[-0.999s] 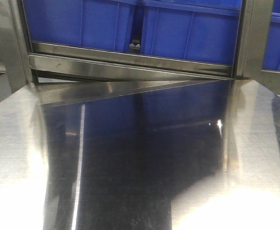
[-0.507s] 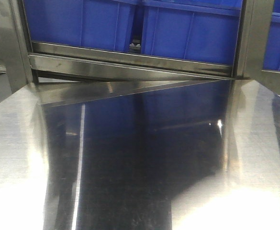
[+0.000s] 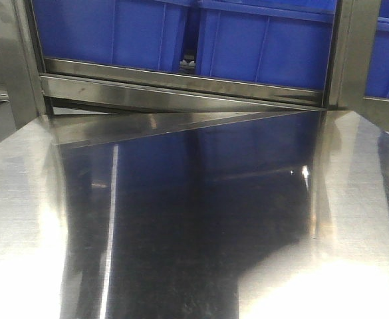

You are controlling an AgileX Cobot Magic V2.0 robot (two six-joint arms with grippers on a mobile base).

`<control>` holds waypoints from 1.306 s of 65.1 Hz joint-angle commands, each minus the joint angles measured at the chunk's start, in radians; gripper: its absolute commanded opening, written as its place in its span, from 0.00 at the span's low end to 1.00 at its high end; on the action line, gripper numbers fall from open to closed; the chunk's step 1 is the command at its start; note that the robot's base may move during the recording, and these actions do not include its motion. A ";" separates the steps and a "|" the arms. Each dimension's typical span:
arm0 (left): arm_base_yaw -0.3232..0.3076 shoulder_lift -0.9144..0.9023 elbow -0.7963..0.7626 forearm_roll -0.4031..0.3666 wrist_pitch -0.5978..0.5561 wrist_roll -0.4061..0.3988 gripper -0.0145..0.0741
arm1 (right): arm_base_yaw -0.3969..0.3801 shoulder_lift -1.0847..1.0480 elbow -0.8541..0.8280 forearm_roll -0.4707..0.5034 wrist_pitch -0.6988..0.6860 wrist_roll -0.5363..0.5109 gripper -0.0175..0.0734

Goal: Place yellow foam block on left shelf second layer
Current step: 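Drive the base away from the table holding the cube in right gripper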

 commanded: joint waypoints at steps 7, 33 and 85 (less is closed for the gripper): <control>-0.003 -0.021 0.025 -0.006 -0.081 -0.005 0.32 | -0.008 0.008 -0.029 0.000 -0.095 -0.001 0.72; -0.003 -0.021 0.025 -0.006 -0.081 -0.005 0.32 | -0.008 0.008 -0.029 0.000 -0.095 -0.001 0.72; -0.003 -0.021 0.025 -0.006 -0.081 -0.005 0.32 | -0.008 0.008 -0.029 0.000 -0.095 -0.001 0.72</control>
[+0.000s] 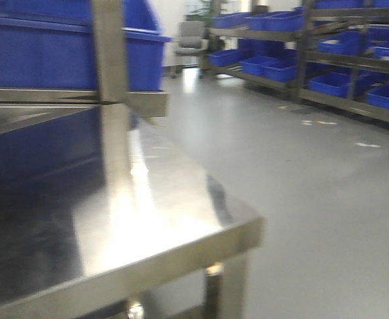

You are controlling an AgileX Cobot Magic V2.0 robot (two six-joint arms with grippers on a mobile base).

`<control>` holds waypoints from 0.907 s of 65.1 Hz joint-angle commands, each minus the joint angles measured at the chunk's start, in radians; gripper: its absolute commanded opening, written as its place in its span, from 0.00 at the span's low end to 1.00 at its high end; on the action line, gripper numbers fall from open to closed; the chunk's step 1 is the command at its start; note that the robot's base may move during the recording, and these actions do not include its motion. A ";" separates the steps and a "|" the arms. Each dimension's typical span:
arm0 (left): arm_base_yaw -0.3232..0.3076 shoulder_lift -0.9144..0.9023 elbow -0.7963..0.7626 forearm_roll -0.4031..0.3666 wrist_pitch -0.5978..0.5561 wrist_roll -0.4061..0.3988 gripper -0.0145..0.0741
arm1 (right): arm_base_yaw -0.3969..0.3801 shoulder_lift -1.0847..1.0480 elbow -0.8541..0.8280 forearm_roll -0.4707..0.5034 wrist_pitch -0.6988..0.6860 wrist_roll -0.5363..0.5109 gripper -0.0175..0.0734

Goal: Place yellow foam block on left shelf second layer
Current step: 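Drive the base away from the table holding the cube in right gripper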

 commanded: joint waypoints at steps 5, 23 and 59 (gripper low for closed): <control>-0.003 -0.021 0.025 -0.006 -0.081 -0.005 0.32 | -0.008 0.008 -0.029 0.000 -0.095 -0.003 0.72; -0.003 -0.021 0.025 -0.006 -0.081 -0.005 0.32 | -0.008 0.008 -0.029 0.000 -0.095 -0.003 0.72; -0.003 -0.021 0.025 -0.006 -0.081 -0.005 0.32 | -0.008 0.008 -0.029 0.000 -0.095 -0.003 0.72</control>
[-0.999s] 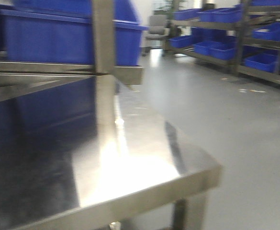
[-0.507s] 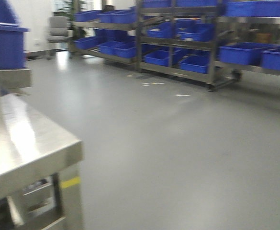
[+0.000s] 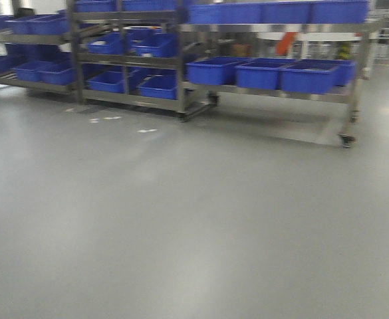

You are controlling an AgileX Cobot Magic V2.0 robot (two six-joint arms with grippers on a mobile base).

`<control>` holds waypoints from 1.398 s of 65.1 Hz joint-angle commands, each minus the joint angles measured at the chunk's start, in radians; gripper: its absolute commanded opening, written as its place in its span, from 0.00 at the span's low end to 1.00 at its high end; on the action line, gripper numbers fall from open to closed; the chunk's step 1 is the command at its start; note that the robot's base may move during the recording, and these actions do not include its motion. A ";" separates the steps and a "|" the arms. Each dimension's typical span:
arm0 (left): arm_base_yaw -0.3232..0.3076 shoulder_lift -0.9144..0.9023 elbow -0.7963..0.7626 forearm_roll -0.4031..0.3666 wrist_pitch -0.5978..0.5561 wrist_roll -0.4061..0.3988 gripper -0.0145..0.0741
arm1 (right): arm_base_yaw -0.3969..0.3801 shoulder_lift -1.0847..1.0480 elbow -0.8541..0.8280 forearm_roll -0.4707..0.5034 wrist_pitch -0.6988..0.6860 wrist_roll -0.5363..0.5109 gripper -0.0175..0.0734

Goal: Place yellow foam block on left shelf second layer
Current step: 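Drive the base away from the table holding the cube in right gripper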

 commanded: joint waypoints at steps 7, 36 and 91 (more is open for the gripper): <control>-0.003 -0.021 0.025 -0.006 -0.081 -0.005 0.32 | -0.008 0.008 -0.029 0.000 -0.095 -0.003 0.72; -0.003 -0.021 0.025 -0.006 -0.081 -0.005 0.32 | -0.008 0.008 -0.029 0.000 -0.095 -0.003 0.72; -0.003 -0.021 0.025 -0.006 -0.081 -0.005 0.32 | -0.008 0.008 -0.029 0.000 -0.095 -0.003 0.72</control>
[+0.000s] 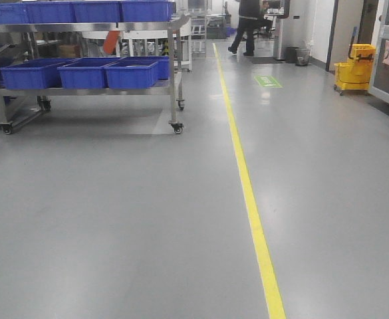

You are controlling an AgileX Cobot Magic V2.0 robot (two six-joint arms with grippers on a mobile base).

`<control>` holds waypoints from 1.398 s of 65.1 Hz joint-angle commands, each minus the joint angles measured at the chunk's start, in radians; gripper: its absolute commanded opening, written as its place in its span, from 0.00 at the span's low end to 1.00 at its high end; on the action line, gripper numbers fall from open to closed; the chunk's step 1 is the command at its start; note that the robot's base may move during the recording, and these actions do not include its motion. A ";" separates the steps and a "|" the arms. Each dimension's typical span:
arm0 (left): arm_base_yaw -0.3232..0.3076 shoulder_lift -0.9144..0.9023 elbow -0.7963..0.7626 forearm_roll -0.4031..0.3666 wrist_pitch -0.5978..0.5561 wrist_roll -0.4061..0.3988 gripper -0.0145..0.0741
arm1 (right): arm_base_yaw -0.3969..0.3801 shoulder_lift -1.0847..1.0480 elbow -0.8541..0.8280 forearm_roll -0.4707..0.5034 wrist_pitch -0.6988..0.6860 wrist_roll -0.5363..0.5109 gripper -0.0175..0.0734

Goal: Place yellow foam block on left shelf second layer
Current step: 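Drive the base away from the table holding the cube in right gripper, then drive the base down the aisle toward the blue bin shelves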

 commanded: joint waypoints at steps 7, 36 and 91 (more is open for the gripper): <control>-0.003 -0.021 0.025 -0.006 -0.081 -0.005 0.32 | -0.008 0.011 -0.029 0.000 -0.095 -0.003 0.72; -0.003 -0.021 0.025 -0.006 -0.081 -0.005 0.32 | -0.008 0.011 -0.029 0.000 -0.095 -0.003 0.72; -0.001 -0.021 0.025 -0.006 -0.081 -0.005 0.32 | -0.008 0.011 -0.029 0.000 -0.094 -0.003 0.72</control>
